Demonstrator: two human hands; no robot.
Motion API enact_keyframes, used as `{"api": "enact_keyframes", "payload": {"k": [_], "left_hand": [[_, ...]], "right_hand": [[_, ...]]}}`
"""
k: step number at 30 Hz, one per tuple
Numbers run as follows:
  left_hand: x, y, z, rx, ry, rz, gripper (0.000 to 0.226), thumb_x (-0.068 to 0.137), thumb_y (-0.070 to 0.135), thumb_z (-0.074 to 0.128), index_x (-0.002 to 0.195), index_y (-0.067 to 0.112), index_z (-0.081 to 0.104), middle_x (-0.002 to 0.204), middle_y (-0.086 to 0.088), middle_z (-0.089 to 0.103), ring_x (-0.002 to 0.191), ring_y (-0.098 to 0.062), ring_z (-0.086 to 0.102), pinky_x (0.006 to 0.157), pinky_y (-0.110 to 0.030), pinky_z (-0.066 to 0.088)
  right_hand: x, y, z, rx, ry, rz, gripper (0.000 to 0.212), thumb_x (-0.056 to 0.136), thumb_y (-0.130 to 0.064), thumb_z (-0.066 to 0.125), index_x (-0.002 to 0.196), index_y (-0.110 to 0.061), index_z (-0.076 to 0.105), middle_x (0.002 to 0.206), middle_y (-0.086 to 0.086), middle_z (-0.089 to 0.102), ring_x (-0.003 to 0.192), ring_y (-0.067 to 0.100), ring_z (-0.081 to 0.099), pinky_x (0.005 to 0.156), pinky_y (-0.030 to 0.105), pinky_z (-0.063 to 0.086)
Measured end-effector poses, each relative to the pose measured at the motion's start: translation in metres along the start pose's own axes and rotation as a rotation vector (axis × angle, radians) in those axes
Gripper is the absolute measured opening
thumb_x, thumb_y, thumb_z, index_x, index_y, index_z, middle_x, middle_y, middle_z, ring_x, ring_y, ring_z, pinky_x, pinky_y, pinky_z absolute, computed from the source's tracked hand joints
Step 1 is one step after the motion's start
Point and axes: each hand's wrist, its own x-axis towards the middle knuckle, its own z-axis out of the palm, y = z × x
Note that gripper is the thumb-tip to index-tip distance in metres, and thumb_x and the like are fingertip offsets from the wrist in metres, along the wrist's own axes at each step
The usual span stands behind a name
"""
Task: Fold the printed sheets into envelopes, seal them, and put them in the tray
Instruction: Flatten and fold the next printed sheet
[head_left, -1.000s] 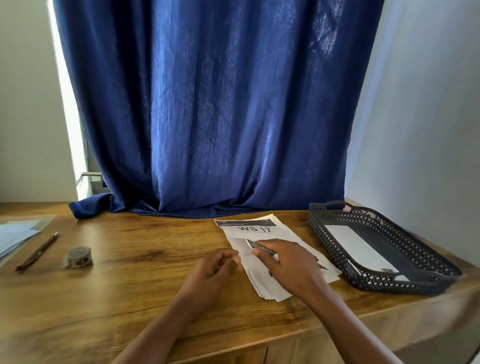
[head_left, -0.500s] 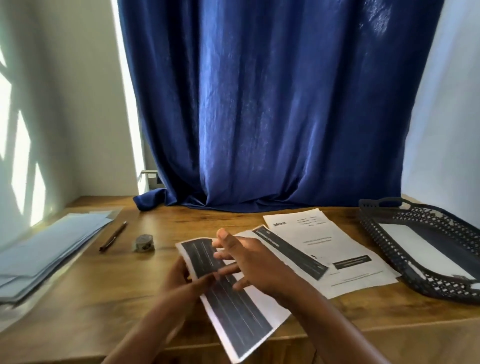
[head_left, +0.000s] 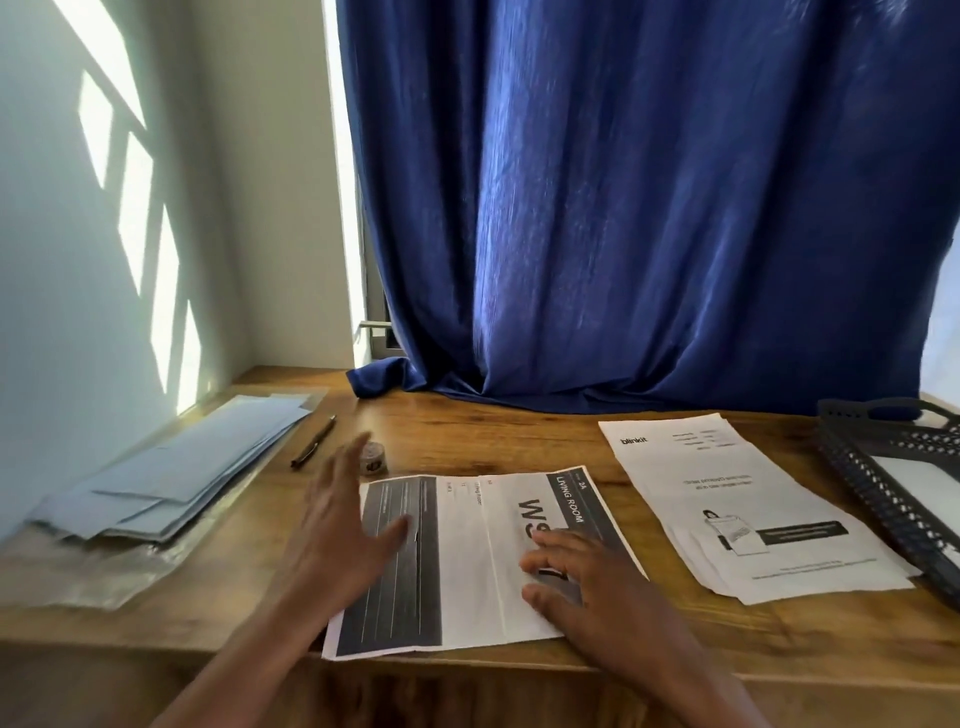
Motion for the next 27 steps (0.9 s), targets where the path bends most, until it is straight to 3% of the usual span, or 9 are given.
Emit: {"api": "enact_keyframes", "payload": {"k": [2, 5, 9, 14, 17, 21, 24, 27], "left_hand": [[-0.008, 0.007, 0.010, 0.089, -0.136, 0.154, 0.089, 0.090, 0.048, 0.074, 0.160, 0.039, 0.022, 0.171, 0.013, 0.009, 0.157, -0.016, 0.015, 0.125, -0.041, 0.026], [-0.019, 0.018, 0.034, 0.270, -0.312, 0.261, 0.074, 0.099, 0.064, 0.047, 0.161, 0.045, 0.012, 0.169, 0.018, -0.010, 0.157, -0.010, -0.010, 0.130, -0.043, 0.004], [-0.026, 0.028, 0.054, 0.399, -0.419, 0.321, 0.069, 0.106, 0.060, 0.022, 0.165, 0.034, -0.003, 0.167, 0.016, -0.022, 0.154, -0.012, -0.026, 0.127, -0.043, -0.012], [-0.026, 0.026, 0.062, 0.530, -0.529, 0.275, 0.068, 0.104, 0.064, 0.006, 0.160, 0.032, -0.016, 0.165, 0.013, -0.024, 0.152, -0.013, -0.028, 0.126, -0.043, -0.016], [-0.027, 0.024, 0.064, 0.536, -0.541, 0.274, 0.068, 0.103, 0.066, 0.004, 0.158, 0.033, -0.019, 0.165, 0.013, -0.025, 0.151, -0.012, -0.029, 0.126, -0.043, -0.016], [-0.028, 0.025, 0.065, 0.539, -0.528, 0.266, 0.069, 0.104, 0.064, 0.005, 0.159, 0.031, -0.017, 0.165, 0.012, -0.024, 0.152, -0.013, -0.029, 0.126, -0.044, -0.016], [-0.029, 0.026, 0.063, 0.534, -0.524, 0.274, 0.068, 0.105, 0.063, 0.006, 0.160, 0.030, -0.017, 0.165, 0.012, -0.024, 0.153, -0.014, -0.028, 0.127, -0.045, -0.015], [-0.031, 0.027, 0.063, 0.517, -0.508, 0.294, 0.064, 0.106, 0.060, 0.008, 0.157, 0.033, -0.020, 0.165, 0.012, -0.023, 0.153, -0.014, -0.027, 0.127, -0.045, -0.014]], "right_hand": [[0.000, 0.001, 0.002, -0.023, 0.006, 0.000, 0.042, 0.097, -0.061, 0.053, 0.137, -0.047, 0.056, 0.157, -0.029, 0.036, 0.147, -0.004, 0.024, 0.119, 0.027, 0.025], [0.004, -0.002, 0.004, -0.101, 0.053, -0.032, 0.046, 0.100, -0.062, 0.044, 0.143, -0.047, 0.050, 0.160, -0.028, 0.032, 0.149, -0.005, 0.018, 0.122, 0.027, 0.018], [0.008, -0.014, 0.019, -0.247, 0.029, -0.150, 0.062, 0.102, -0.063, 0.013, 0.160, -0.042, 0.017, 0.167, -0.025, 0.006, 0.153, -0.004, -0.008, 0.124, 0.030, -0.005], [0.006, -0.005, 0.028, -0.283, -0.097, -0.131, 0.069, 0.099, -0.069, 0.005, 0.161, -0.040, -0.002, 0.167, -0.021, -0.011, 0.152, -0.001, -0.017, 0.124, 0.032, -0.011], [0.006, 0.004, 0.020, -0.292, -0.111, 0.002, 0.073, 0.098, -0.072, 0.007, 0.161, -0.037, -0.008, 0.165, -0.019, -0.016, 0.152, 0.003, -0.018, 0.124, 0.034, -0.010], [0.016, 0.006, 0.011, -0.403, -0.033, 0.206, 0.074, 0.102, -0.067, 0.014, 0.163, -0.027, 0.006, 0.171, -0.007, 0.002, 0.157, 0.014, -0.002, 0.125, 0.042, -0.002], [0.033, -0.008, 0.010, -0.363, 0.090, 0.124, 0.066, 0.105, -0.058, 0.017, 0.163, -0.026, 0.012, 0.171, -0.003, 0.010, 0.158, 0.017, 0.003, 0.125, 0.043, 0.002], [0.054, -0.023, 0.018, -0.226, -0.004, -0.062, 0.060, 0.106, -0.054, 0.017, 0.162, -0.034, 0.010, 0.172, -0.007, 0.003, 0.157, 0.013, -0.005, 0.126, 0.042, -0.002]]}}
